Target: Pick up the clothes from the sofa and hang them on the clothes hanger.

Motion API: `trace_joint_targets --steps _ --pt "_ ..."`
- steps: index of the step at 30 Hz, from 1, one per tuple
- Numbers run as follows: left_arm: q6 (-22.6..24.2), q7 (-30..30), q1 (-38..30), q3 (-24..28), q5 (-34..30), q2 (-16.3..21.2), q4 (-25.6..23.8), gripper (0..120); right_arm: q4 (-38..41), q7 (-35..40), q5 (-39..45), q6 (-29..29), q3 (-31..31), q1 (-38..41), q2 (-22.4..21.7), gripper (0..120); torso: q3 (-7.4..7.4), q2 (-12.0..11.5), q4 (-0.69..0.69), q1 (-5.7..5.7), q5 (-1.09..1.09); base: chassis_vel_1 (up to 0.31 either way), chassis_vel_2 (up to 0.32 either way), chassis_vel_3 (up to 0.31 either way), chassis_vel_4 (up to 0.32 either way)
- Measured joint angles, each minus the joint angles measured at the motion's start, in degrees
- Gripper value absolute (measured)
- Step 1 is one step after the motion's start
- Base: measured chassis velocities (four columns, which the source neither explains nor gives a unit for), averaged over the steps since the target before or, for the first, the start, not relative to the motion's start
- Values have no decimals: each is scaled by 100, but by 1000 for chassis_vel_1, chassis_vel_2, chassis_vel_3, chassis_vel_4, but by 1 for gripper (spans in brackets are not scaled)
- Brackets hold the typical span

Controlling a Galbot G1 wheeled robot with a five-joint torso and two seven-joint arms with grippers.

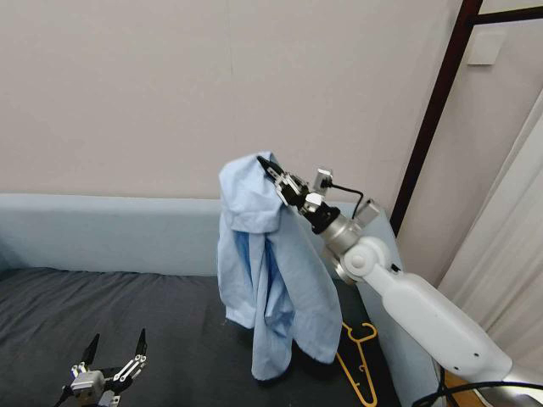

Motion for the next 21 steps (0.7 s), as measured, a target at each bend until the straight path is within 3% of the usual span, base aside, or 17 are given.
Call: trace_joint_targets --steps 6,11,12,16,21 --pt "1 0 -31 -11 27 -4 55 100 265 108 -357 9 -16 -678 -129 0 -1 0 -1 0 1 0 0 0 0" --pt "-17 2 -96 75 93 18 160 100 -378 531 -2787 -491 498 -2751 -589 0 -1 0 -7 0 6 0 0 0 0" --pt "-17 2 -96 75 93 18 160 100 -378 531 -2787 -491 498 -2751 -589 0 -1 0 -7 0 6 0 0 0 0" --pt "0 3 -222 206 149 31 304 100 -1063 1233 -4532 -1295 830 -3704 -555 0 -1 0 -6 -1 4 0 0 0 0" --pt "2 3 -295 280 182 58 417 100 -1443 1752 -5074 -1789 1004 -3874 -396 7 0 0 -2 -1 4 0 0 0 0"
